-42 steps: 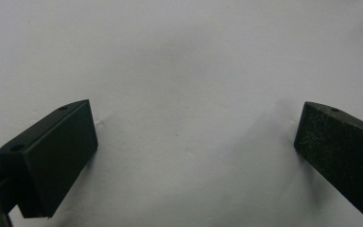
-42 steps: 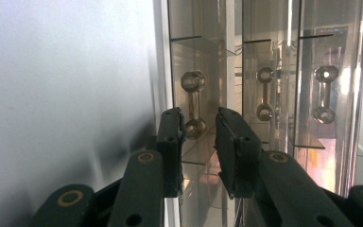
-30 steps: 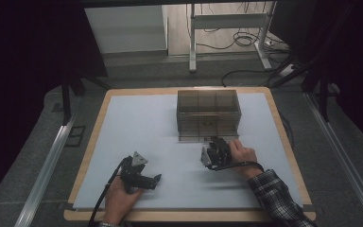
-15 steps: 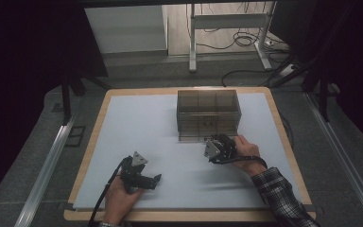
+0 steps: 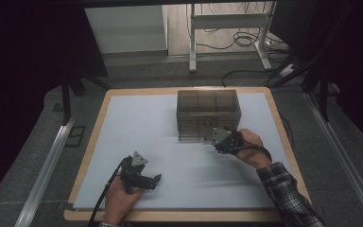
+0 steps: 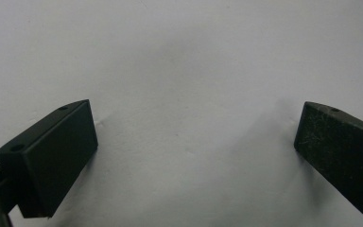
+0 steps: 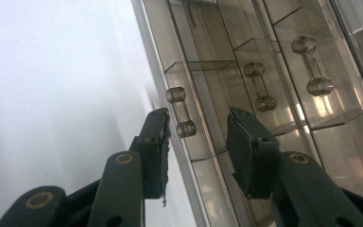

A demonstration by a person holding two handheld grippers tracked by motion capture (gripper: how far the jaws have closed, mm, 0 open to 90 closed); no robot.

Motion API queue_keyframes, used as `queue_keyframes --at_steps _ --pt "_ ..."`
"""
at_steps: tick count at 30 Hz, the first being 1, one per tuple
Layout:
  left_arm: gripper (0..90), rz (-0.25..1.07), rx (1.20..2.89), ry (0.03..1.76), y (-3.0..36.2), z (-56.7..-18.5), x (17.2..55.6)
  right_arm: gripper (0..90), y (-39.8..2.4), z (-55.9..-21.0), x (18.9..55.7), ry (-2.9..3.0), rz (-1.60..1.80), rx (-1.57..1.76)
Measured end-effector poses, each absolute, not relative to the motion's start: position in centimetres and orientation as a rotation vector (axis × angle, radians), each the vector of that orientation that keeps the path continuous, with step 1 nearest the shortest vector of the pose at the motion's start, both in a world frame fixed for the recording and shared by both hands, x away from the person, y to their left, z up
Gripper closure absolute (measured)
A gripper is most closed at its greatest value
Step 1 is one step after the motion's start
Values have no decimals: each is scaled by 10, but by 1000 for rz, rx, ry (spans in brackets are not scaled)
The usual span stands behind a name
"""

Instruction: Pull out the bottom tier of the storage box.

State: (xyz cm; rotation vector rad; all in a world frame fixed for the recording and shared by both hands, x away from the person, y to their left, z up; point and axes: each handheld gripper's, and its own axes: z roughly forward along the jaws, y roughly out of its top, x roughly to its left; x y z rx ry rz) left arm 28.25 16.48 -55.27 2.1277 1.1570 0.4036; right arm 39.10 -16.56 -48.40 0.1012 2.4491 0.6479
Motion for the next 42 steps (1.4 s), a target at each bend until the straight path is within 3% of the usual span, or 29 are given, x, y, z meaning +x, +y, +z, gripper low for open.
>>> queue_keyframes --at_steps 8,22,30,42 --pt "0 402 2125 1160 165 -553 282 595 -179 -475 416 2597 679 131" --pt "0 401 2124 1160 165 -553 282 739 -200 -480 457 2803 654 114" --pt "0 401 2124 1160 165 -553 282 829 -200 -490 471 2890 591 22" --pt "0 401 2124 1160 165 -553 282 872 -203 -488 476 2948 629 -81"
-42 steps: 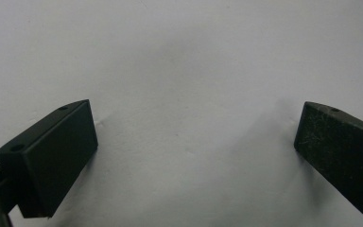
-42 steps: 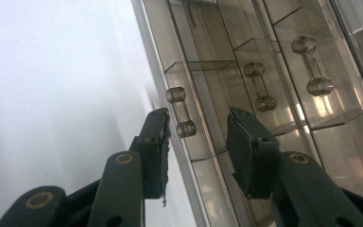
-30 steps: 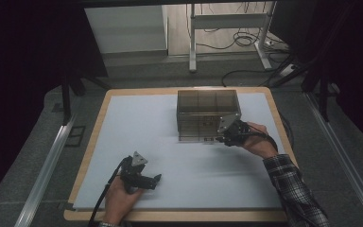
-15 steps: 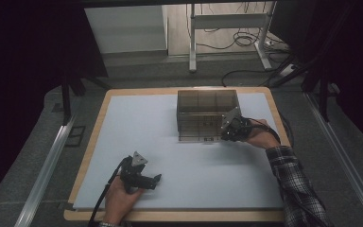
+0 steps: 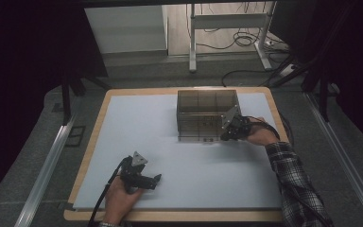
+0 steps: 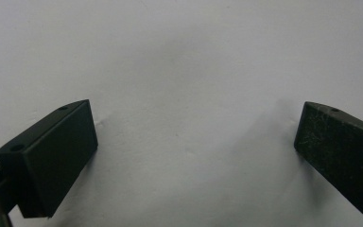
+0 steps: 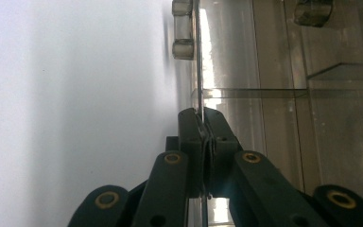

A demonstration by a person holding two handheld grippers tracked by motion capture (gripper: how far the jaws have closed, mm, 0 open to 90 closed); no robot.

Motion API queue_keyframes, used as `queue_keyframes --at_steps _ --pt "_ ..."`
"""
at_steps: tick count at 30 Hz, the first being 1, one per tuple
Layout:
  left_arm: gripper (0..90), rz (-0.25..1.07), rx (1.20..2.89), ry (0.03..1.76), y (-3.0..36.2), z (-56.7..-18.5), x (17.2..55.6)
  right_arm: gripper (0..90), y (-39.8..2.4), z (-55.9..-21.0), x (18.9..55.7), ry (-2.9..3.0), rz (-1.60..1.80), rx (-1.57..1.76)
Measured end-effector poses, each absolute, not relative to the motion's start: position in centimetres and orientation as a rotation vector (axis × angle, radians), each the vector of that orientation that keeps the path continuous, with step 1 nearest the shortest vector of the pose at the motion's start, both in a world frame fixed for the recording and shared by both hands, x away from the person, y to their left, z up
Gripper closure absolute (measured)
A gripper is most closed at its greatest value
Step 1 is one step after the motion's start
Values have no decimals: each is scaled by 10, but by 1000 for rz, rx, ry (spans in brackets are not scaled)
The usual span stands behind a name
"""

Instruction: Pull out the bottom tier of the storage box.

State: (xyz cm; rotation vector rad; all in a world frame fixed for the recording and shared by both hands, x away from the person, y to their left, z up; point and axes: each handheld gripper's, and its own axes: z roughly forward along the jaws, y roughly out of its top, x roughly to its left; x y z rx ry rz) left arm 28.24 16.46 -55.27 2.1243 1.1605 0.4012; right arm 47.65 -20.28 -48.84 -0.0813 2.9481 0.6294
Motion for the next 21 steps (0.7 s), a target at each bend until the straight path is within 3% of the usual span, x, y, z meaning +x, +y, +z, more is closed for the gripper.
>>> queue_keyframes --at_steps 21 --pt "0 401 2125 1160 165 -553 282 863 -205 -482 447 2961 625 -150"
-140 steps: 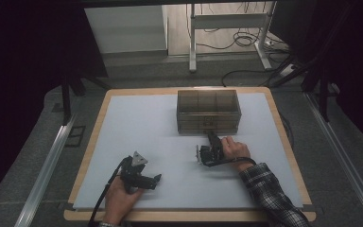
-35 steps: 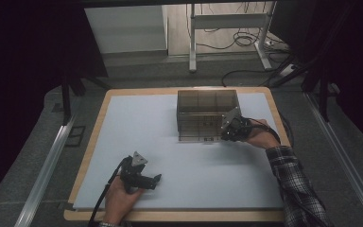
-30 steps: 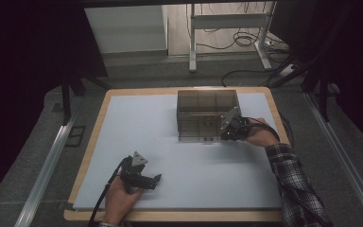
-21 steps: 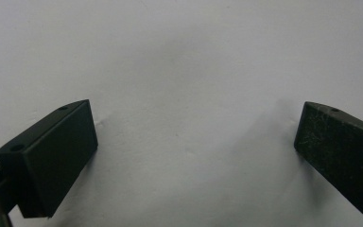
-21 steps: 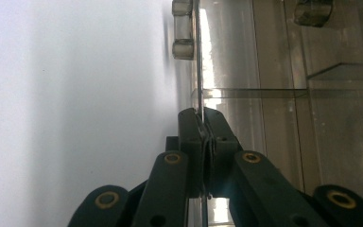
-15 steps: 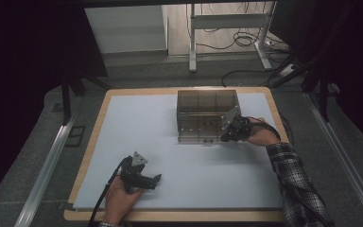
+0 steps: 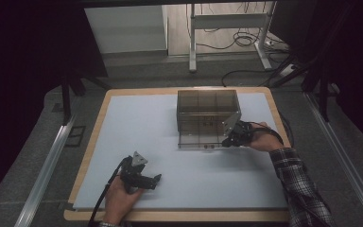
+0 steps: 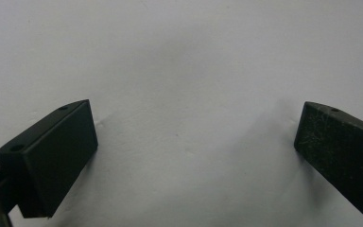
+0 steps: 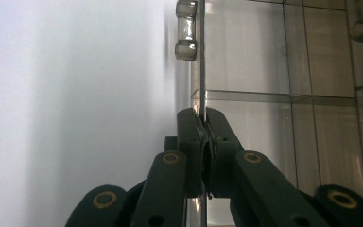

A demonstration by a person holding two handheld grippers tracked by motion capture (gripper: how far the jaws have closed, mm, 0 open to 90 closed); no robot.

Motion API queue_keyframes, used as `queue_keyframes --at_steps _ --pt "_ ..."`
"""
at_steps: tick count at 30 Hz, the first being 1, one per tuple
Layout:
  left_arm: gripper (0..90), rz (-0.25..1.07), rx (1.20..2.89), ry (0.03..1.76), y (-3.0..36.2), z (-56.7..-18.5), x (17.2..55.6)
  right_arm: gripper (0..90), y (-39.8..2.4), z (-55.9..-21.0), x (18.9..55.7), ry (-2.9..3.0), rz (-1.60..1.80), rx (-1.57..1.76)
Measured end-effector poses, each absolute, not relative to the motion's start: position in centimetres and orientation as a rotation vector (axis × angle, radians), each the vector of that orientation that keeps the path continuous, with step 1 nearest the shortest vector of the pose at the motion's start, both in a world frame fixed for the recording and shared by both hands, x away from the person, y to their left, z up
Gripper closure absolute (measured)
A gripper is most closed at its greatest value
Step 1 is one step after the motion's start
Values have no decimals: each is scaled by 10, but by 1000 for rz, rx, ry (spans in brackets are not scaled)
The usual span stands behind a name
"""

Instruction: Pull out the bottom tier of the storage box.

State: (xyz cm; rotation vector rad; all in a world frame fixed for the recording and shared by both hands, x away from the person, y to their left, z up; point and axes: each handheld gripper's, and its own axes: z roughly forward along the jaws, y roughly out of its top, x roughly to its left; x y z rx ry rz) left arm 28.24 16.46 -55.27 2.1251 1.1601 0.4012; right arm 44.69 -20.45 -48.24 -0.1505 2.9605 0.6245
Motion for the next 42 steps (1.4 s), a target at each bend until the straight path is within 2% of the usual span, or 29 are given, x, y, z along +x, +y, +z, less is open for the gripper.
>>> queue_keyframes --at_steps 20,33,42 --pt "0 401 2125 1161 165 -553 282 867 -206 -488 421 2959 654 -159" --pt "0 401 2125 1161 165 -553 282 862 -208 -492 419 2955 652 -170" --pt "0 401 2125 1161 165 -553 282 802 -209 -493 417 2930 650 -155"
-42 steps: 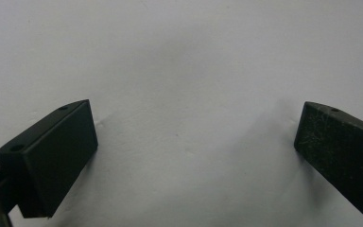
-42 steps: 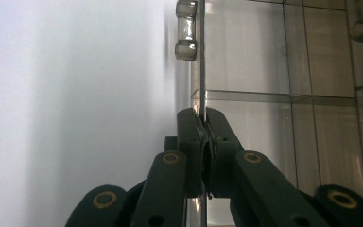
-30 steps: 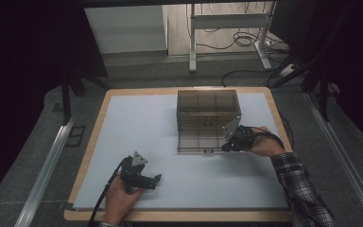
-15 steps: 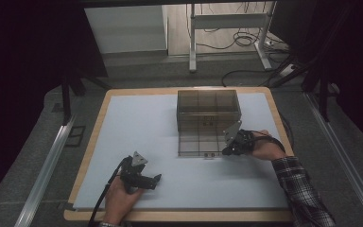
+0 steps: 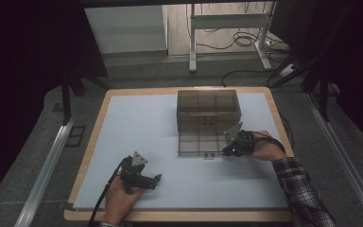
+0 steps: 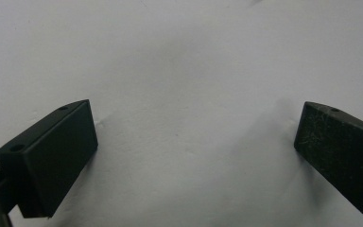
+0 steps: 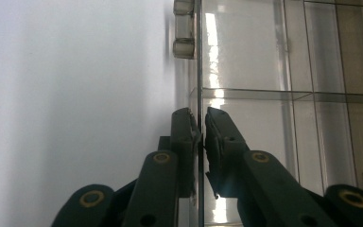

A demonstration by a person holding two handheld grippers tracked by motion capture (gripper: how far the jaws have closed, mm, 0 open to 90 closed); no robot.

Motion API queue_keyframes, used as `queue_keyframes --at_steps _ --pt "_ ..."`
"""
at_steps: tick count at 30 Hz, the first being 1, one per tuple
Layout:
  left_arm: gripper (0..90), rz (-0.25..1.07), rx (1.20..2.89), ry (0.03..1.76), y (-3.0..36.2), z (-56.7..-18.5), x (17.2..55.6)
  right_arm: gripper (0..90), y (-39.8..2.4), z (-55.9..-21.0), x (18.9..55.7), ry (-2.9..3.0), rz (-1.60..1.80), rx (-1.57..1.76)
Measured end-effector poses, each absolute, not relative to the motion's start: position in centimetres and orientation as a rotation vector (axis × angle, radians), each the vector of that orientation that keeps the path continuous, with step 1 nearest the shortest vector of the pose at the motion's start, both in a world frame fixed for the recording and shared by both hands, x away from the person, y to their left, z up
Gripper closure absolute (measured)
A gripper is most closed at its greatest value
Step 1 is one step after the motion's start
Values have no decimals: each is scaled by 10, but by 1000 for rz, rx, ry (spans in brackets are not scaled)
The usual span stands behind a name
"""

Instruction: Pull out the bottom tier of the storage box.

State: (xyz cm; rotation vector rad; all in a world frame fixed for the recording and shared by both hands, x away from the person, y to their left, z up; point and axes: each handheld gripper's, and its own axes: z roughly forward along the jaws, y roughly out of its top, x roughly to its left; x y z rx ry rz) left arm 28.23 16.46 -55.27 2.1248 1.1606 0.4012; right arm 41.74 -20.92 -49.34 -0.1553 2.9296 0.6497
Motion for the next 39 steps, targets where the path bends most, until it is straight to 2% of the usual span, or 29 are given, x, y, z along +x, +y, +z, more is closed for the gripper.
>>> queue_keyframes --at_steps 27,39 --pt "0 402 2125 1161 165 -553 282 641 -204 -492 412 2906 682 -114" --pt "0 402 2125 1161 165 -553 282 531 -203 -484 406 2881 714 -78"
